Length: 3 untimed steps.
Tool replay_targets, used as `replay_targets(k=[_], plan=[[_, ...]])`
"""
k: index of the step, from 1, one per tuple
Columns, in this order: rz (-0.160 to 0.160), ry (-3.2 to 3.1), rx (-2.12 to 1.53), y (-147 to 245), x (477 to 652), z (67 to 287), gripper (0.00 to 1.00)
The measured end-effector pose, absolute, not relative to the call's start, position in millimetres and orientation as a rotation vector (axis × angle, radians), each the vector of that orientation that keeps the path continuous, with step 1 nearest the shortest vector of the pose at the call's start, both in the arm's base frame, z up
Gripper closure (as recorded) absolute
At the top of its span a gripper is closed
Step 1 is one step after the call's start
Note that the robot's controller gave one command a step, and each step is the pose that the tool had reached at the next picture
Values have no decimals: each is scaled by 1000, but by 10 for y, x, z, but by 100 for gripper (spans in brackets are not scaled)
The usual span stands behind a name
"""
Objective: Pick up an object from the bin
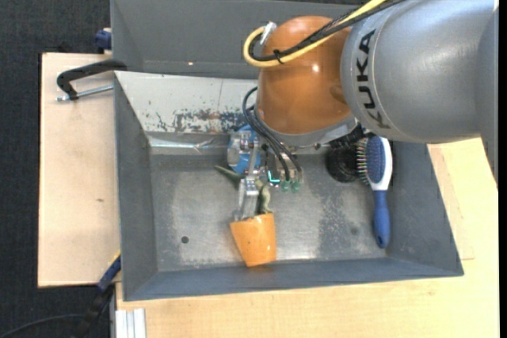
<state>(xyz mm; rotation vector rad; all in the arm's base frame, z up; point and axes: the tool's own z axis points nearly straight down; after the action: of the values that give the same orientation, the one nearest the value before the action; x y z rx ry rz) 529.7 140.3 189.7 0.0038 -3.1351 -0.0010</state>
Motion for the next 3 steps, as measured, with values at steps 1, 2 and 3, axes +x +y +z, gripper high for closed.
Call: replay_targets(k=[1,2,3], plan=[[1,-3141,204,566,5461,915,0],[-5,-3154,209,586,5602,827,0],[-1,-3157,208,571,5628,852,100]])
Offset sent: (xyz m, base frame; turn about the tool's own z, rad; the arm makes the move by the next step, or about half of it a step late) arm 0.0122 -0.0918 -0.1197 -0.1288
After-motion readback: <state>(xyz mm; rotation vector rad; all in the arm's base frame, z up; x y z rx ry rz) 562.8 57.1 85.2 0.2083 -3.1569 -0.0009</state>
